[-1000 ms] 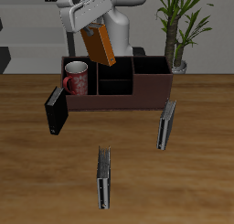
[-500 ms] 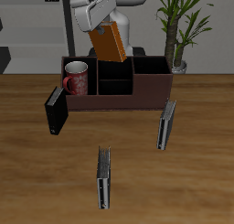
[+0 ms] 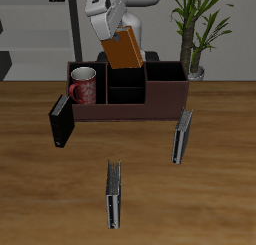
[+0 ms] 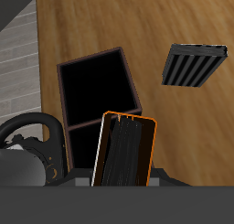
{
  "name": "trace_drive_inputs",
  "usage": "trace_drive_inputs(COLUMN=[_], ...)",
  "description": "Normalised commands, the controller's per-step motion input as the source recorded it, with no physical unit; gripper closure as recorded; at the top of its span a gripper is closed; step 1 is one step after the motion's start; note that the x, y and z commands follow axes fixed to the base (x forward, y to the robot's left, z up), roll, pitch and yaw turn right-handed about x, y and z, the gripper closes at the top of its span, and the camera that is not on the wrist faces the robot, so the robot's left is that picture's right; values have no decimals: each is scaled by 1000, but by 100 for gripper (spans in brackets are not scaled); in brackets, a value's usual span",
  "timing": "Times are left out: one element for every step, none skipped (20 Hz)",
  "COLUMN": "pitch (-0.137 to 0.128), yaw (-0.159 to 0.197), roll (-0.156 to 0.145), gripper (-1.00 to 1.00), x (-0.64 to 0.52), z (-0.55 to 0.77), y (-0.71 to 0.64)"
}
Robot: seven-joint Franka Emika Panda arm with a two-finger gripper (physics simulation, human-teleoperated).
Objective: Place the red mug into the back desk caddy's left compartment and place the orange book into the back desk caddy's front compartment
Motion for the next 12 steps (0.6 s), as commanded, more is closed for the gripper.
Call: trace_drive_inputs(pitch=[-48, -44, 45, 36, 40, -21, 9, 126, 22, 16, 0, 40], yaw=[144, 386, 319, 70, 344, 212, 217, 178, 113, 237, 0, 180], roll=[2, 58, 61, -12, 43, 22, -1, -16, -13, 10, 0, -41], gripper=[100, 100, 100, 100, 100, 100, 100, 100, 100, 100, 100, 100], x=[-34, -27, 34, -49, 44, -6, 100, 63, 39, 42, -102, 129], z=[-56, -232, -154, -6, -188, 34, -98, -114, -47, -131, 1, -23], y=[-2, 30, 67, -106, -50, -63, -76, -167, -175, -139, 6, -281])
